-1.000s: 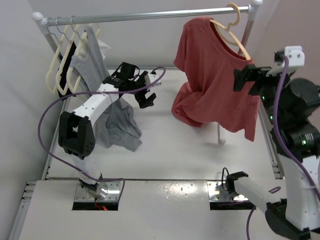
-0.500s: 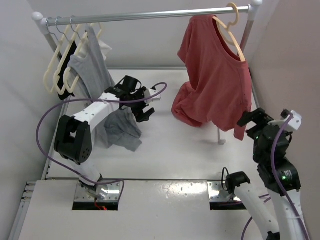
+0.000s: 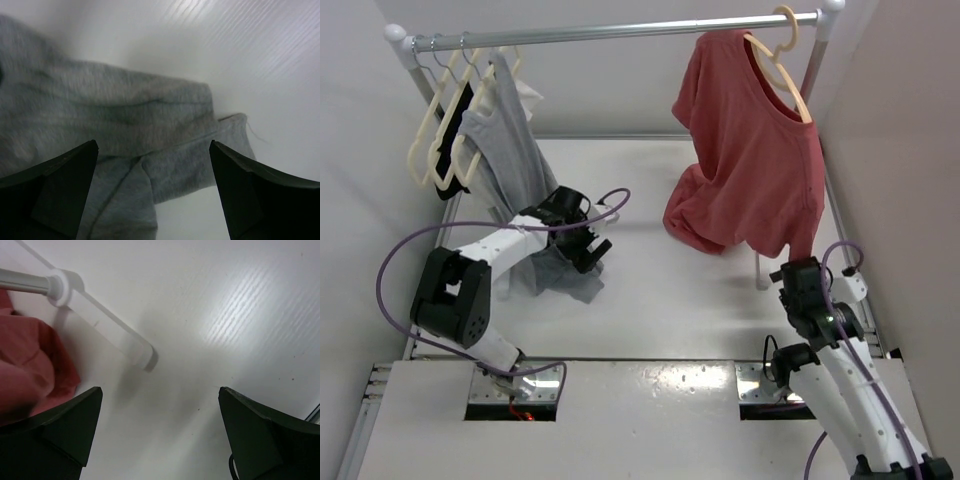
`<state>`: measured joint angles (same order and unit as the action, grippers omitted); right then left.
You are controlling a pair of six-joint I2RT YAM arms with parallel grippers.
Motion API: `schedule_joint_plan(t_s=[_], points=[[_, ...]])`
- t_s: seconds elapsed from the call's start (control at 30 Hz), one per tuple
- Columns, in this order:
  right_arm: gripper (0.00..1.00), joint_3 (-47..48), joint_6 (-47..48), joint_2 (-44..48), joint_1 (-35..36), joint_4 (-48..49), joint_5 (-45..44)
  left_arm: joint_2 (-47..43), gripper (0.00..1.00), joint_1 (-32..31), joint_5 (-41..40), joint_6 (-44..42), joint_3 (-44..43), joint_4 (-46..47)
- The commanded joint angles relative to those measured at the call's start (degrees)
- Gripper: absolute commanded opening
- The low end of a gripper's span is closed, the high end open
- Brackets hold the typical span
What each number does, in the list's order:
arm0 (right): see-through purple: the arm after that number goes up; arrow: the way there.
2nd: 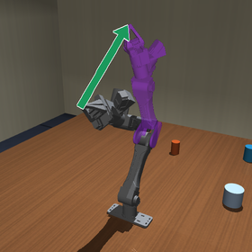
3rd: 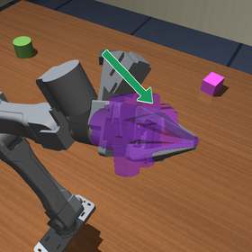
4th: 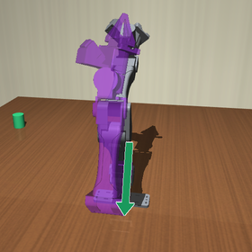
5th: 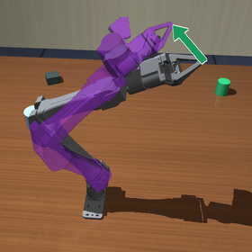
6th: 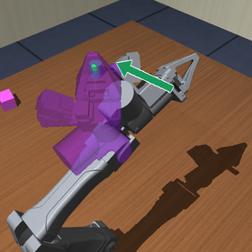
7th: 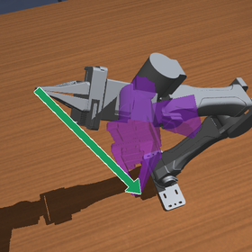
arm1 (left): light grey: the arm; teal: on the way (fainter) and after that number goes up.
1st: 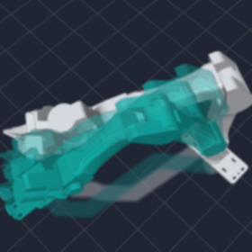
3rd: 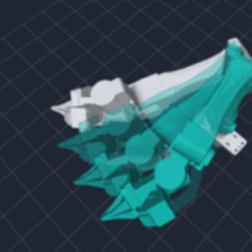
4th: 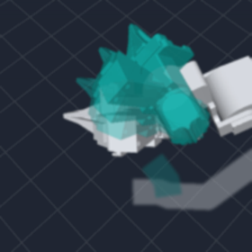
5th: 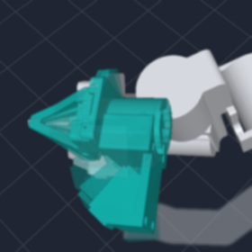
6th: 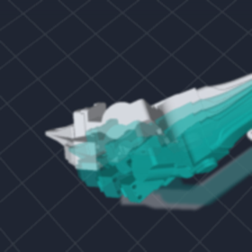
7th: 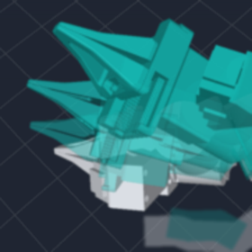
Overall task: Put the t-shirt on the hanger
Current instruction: Hang the hanger with tshirt onto the clothesline
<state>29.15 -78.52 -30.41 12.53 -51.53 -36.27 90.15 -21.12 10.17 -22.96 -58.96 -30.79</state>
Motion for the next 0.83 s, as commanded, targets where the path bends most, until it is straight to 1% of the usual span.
schedule_joint_plan(t_s=[0.0,0.1,0.2,0.3,0.43,0.5,0.67,0.8], points=[[0.99,-2.3,-9.4,-1.1,0.3,2.6,2.2,-3.8,1.00,2.0,-3.2,5.7,3.1,5.6],[0.99,-5.9,-9.4,-1.1,0.3,5.6,3.5,-4.5,1.00,2.0,-6.8,8.4,6.5,9.2],[0.99,-7.8,-8.7,-0.4,0.3,7.0,4.1,-4.5,1.00,2.0,-8.2,10.8,9.3,11.4],[0.99,-9.0,-8.7,2.6,0.3,7.0,4.1,-5.8,1.00,2.0,-8.2,10.0,11.1,12.1],[0.99,-11.3,-8.1,5.4,0.3,9.3,3.6,-5.8,1.00,2.5,-10.8,10.0,11.1,13.3],[0.99,-11.3,-8.1,5.4,0.3,9.3,3.0,-5.8,1.00,2.5,-10.8,10.0,11.1,13.8],[0.99,-10.0,-8.1,0.4,0.3,7.8,3.0,-6.3,1.00,2.5,-10.3,10.0,12.8,13.8],[0.99,-9.5,-7.6,-0.3,0.3,8.4,4.1,-6.3,1.00,2.5,-9.7,10.5,13.3,14.3]])
